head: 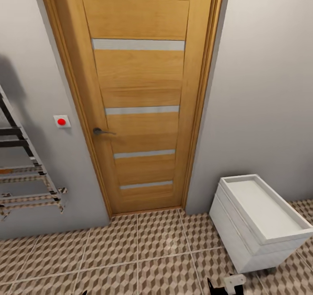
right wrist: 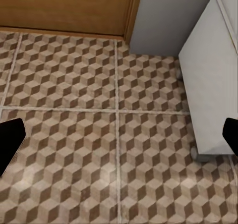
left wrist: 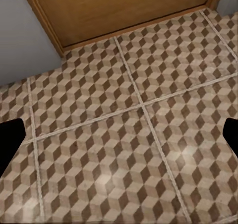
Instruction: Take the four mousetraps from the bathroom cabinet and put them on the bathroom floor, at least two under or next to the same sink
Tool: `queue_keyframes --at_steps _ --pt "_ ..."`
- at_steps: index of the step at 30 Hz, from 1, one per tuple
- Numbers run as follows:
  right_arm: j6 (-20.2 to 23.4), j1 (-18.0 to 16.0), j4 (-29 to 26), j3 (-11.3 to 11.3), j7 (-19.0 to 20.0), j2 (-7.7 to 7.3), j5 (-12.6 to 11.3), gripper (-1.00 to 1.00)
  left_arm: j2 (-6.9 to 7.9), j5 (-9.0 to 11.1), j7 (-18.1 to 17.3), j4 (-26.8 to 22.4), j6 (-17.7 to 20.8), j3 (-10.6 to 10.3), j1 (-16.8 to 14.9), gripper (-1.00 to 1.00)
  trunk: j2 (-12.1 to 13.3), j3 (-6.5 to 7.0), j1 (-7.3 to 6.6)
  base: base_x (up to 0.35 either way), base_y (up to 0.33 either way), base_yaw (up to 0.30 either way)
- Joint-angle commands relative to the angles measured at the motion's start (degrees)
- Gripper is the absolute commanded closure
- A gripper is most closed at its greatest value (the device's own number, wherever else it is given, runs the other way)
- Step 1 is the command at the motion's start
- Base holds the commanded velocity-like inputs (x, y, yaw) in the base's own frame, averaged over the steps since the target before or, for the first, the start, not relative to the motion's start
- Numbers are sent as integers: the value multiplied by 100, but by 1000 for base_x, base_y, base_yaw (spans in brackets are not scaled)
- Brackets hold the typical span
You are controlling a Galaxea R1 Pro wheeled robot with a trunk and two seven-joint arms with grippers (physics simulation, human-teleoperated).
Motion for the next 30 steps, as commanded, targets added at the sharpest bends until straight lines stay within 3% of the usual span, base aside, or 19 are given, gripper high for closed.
queue_keyframes --at_steps 1,30 --pt "-16 -3 0 53 -7 1 -55 -100 -6 56 0 22 -31 -51 -11 -100 -12 -12 3 0 0 287" --pt "-16 -3 0 53 -7 4 -55 -100 -13 56 4 22 -31 -51 -4 -100 -12 -12 3 0 0 287"
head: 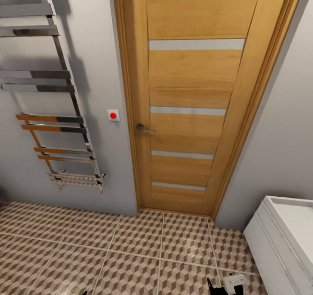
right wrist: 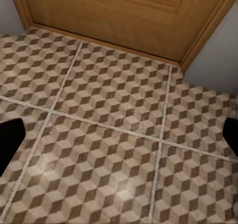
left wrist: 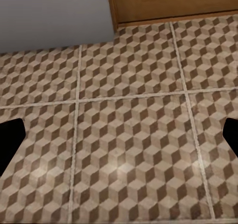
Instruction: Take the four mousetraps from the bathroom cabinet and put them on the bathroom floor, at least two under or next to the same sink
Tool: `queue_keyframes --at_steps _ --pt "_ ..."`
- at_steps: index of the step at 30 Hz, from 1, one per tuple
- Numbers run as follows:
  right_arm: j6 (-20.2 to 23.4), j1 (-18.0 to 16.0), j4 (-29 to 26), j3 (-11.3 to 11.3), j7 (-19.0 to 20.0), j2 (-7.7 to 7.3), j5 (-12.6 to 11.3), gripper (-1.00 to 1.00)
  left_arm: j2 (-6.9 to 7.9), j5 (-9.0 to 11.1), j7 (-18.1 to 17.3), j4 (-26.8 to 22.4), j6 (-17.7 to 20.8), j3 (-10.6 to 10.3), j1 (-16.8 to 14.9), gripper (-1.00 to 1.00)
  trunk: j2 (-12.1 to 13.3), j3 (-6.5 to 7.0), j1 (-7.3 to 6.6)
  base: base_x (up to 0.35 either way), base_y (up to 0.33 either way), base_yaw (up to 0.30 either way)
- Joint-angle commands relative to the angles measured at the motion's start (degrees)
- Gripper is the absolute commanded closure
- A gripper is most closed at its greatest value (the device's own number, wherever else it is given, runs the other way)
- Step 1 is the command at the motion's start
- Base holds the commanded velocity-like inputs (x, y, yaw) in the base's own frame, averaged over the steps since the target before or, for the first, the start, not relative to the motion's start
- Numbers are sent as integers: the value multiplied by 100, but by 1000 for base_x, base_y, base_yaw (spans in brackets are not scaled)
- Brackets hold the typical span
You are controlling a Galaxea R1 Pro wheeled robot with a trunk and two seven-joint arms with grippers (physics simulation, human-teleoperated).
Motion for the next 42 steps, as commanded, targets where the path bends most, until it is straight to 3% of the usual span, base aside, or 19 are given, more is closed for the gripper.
queue_keyframes --at_steps 1,42 --pt "-16 -3 0 54 -7 -1 -55 -100 -4 56 0 22 -31 -51 -11 -100 -12 -12 3 0 0 287" --pt "-16 -3 0 54 -7 0 -55 -100 -4 56 1 22 -31 -51 -9 -100 -12 -12 3 0 0 287"
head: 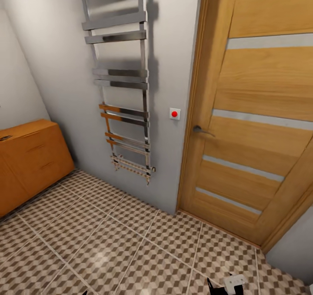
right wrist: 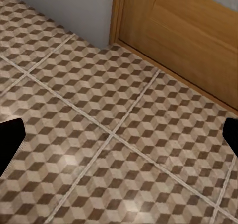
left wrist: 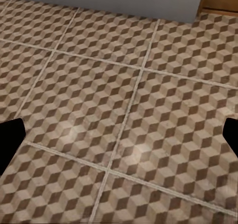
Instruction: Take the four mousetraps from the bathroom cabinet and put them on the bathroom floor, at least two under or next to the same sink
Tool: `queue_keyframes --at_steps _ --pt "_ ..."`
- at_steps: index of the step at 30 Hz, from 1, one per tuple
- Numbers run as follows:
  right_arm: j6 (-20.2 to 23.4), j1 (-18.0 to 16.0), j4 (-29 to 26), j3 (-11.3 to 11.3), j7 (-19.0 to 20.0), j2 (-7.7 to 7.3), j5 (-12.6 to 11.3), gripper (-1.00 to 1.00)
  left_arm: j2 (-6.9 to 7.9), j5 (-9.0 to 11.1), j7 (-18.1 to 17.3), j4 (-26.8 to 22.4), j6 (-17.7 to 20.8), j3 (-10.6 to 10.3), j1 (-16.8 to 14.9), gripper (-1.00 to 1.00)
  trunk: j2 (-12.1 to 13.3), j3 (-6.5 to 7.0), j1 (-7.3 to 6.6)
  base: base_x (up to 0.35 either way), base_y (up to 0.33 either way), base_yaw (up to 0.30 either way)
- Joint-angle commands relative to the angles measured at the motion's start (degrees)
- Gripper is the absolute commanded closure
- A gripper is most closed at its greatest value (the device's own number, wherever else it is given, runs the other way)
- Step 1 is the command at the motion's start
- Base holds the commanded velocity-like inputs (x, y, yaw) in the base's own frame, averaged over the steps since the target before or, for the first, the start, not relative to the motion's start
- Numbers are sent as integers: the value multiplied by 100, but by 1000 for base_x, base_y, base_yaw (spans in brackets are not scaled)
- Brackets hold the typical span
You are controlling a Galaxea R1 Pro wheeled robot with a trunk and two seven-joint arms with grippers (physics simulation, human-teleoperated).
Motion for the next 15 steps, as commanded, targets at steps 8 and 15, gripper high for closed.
queue_keyframes --at_steps 8,15 --pt "-16 -3 0 54 -7 -1 -55 -100 -4 56 1 22 -31 -51 -11 -100 -12 -12 3 0 0 287" --pt "-16 -3 0 54 -7 -1 -55 -100 -4 56 1 22 -31 -51 -10 -100 -12 -12 3 0 0 287"
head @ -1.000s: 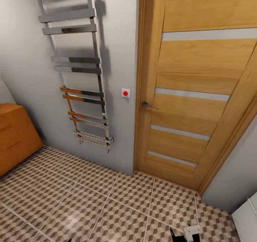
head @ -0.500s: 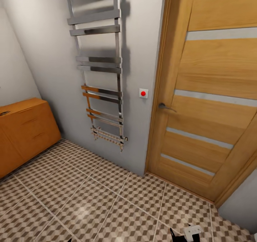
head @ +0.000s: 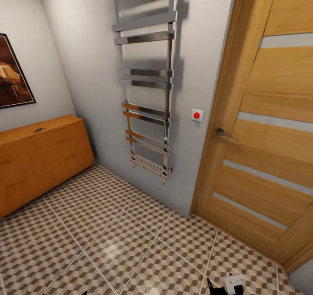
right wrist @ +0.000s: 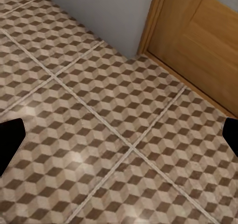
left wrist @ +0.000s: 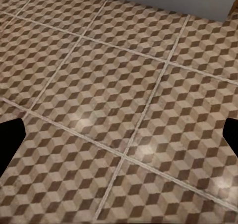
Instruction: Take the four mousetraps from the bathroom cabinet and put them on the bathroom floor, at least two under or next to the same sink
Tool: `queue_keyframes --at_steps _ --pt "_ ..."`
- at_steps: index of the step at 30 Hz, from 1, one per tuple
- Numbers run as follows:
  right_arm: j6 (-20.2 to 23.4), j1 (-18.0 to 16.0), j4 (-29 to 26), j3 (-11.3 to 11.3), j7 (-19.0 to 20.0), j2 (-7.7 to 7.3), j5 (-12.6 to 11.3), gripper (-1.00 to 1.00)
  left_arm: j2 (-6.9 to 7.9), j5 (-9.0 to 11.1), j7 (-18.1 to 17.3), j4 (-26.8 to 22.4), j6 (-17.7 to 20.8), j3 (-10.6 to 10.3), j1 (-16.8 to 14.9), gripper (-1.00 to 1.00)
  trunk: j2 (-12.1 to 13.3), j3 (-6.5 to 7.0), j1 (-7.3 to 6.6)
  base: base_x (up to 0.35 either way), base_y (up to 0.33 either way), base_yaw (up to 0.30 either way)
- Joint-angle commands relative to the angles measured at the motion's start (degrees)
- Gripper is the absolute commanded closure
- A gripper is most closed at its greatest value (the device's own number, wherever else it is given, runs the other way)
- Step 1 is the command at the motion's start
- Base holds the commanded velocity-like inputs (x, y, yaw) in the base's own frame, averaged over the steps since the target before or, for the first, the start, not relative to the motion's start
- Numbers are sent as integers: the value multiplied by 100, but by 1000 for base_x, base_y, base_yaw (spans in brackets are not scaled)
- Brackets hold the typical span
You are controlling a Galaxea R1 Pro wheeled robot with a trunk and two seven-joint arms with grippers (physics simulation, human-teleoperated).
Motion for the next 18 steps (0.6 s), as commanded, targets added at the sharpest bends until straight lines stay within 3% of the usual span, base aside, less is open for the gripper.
queue_keyframes --at_steps 1,18 --pt "-16 -3 0 54 -7 -1 -55 -100 -5 56 1 22 -31 -51 -11 -100 -12 -12 3 0 0 287" --pt "-16 -3 0 54 -7 -1 -55 -100 -5 56 -1 22 -31 -51 -11 -100 -12 -12 3 0 0 287"
